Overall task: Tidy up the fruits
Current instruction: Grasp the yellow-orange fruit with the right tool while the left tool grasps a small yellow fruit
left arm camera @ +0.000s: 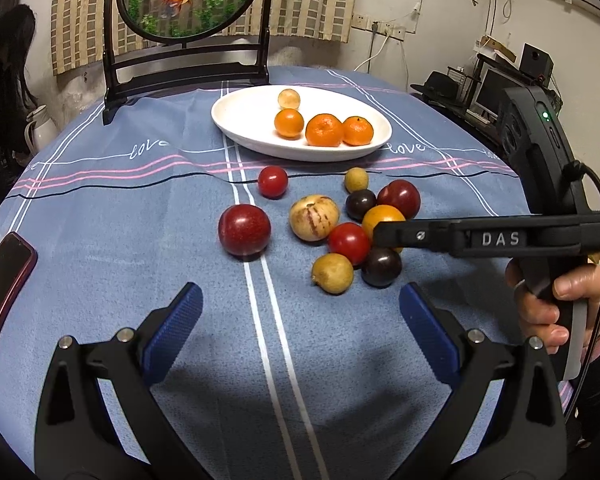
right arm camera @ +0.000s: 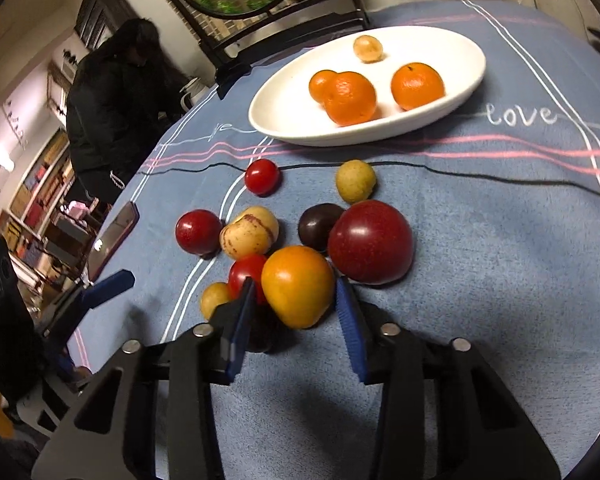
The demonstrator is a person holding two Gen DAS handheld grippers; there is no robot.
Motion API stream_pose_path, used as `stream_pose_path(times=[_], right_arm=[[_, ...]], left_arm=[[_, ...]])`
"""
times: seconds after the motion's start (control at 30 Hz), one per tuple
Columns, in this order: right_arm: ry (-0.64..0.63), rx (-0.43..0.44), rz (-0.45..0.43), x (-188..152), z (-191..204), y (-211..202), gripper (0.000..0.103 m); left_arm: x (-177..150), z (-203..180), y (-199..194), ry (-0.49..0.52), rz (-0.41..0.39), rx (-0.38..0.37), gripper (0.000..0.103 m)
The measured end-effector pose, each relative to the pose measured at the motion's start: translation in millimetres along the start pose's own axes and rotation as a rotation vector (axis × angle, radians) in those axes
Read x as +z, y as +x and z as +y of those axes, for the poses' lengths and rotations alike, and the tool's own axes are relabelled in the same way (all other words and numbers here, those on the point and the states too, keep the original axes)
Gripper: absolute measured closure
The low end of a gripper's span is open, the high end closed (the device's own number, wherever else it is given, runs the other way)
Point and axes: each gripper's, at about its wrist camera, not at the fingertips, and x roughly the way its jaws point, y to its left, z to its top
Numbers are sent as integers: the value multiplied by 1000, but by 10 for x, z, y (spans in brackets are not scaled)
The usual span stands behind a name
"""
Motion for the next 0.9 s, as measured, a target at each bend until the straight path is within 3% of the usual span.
stream_pose_path(times=[0.13,0.27,0.4,0.47,0.73,0.8,0.9], right_arm=[[34,24,-43,-3,-54,-128,65],[18,34,-126,-7,-23,-350,65],[16,30,-133,-24,-28,-389,65],[10,26,-127,-23,-8,-375,65],[-56,-52,-190,-30,63,-475,65],[-52,-54,-181,-31,49,-458,65],[-50,-44,-125,-51,29,-395,66]], left_arm=[[2,13,25,-2,14,-6,3],[15,17,39,-3,15,-59,6],[54,-71,100,66,31,-88,39],[87,-144,176,141,55,-65,47],[173,-225,436,239,126,-44,57],[180,-222,466,235,139,-59,63],[182,-229,494,236,144,-63,64]])
